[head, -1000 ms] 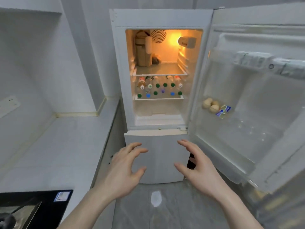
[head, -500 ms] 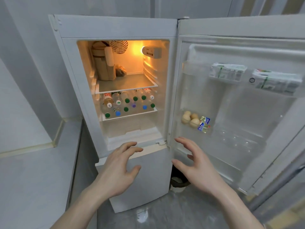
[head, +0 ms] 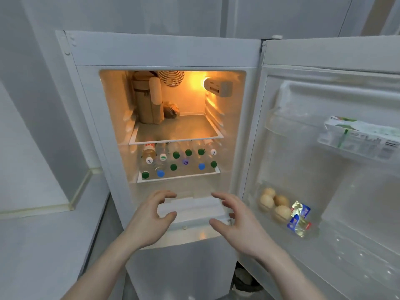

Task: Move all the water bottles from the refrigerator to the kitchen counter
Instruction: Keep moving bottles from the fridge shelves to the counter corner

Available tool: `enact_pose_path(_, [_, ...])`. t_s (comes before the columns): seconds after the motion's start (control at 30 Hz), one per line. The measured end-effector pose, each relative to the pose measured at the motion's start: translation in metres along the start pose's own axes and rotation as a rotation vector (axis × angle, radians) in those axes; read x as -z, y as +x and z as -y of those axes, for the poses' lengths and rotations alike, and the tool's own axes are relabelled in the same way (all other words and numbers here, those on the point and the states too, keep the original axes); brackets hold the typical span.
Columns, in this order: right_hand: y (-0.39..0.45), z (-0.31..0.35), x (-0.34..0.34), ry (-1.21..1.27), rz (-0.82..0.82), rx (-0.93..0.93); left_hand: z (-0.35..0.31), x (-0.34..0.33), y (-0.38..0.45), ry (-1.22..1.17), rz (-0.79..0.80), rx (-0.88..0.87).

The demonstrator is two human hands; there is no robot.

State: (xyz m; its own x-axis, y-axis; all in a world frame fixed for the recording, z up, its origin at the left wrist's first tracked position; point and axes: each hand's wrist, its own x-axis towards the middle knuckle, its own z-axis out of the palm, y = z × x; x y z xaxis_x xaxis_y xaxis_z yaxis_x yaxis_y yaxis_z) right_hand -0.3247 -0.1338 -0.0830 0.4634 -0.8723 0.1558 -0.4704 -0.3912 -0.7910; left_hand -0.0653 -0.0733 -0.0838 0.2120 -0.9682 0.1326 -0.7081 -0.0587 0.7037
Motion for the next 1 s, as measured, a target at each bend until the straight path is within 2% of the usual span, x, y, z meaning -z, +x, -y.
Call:
enact_pose_path(0.2, [0.100, 0.001, -0.027, 0.057, 0.140, -0.010, 0.014, 0.006, 0.069, -0.164, -0.132, 0.257])
enact_pose_path(0.33, [0.160, 0.001, -0.056, 0.100, 0.189, -0.031, 0.031, 0.012, 0.111, -0.245, -0.170, 0.322])
enact_pose_path(0.6, [0.275, 0.006, -0.111, 0.146, 0.158, -0.139, 0.097, 0.020, 0.214, -0.333, -0.255, 0.457])
enact_pose_path(0.8, [0.346, 0.001, -0.158, 0.168, 0.168, -0.284, 0.130, 0.013, 0.274, -0.594, -0.364, 0.633])
enact_pose_path(1.0, [0.386, 0.000, -0.189, 0.247, 0.177, -0.362, 0.152, 0.003, 0.307, -0.832, -0.348, 0.775])
